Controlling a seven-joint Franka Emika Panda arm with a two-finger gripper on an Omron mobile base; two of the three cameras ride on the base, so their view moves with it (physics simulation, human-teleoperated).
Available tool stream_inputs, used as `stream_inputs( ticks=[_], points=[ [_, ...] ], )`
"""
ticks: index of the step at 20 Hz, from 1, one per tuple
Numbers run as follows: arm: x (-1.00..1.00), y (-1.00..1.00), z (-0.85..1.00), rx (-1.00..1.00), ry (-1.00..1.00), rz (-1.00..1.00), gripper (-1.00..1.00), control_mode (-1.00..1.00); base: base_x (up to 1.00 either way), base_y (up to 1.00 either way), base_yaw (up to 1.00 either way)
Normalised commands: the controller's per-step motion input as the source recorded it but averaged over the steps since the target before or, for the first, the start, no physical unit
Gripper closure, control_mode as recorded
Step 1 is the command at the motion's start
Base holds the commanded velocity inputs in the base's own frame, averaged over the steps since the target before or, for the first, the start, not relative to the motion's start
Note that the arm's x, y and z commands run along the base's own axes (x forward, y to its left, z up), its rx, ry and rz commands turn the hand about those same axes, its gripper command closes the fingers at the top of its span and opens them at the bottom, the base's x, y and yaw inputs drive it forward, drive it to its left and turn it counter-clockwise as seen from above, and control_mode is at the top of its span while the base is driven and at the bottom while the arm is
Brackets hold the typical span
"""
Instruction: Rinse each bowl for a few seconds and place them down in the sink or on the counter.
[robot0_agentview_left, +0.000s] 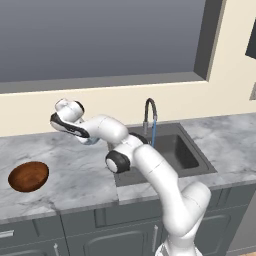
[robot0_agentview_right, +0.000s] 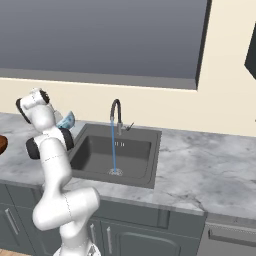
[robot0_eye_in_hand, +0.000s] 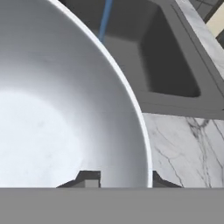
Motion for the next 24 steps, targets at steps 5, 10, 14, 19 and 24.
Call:
stream_inputs(
  ticks=[5,10,14,19,24],
  points=[
    [-0.34,-0.06,-0.39,0.03,0.02,-0.1,1.0,-1.0,0.0,0.0,0.0],
    [-0.36,0.0,-0.31,0.01,0.01,-0.11,-1.0,-1.0,0.0,0.0,0.0],
    [-0.16,-0.03,-0.12,0.0,0.01,-0.11,-1.0,-1.0,0.0,0.0,0.0],
    [-0.25,-0.22,0.06,0.0,-0.07,-0.06,-1.0,-1.0,0.0,0.0,0.0],
    [-0.36,-0.37,0.03,0.0,-0.06,-0.06,-1.0,-1.0,0.0,0.0,0.0]
  ],
)
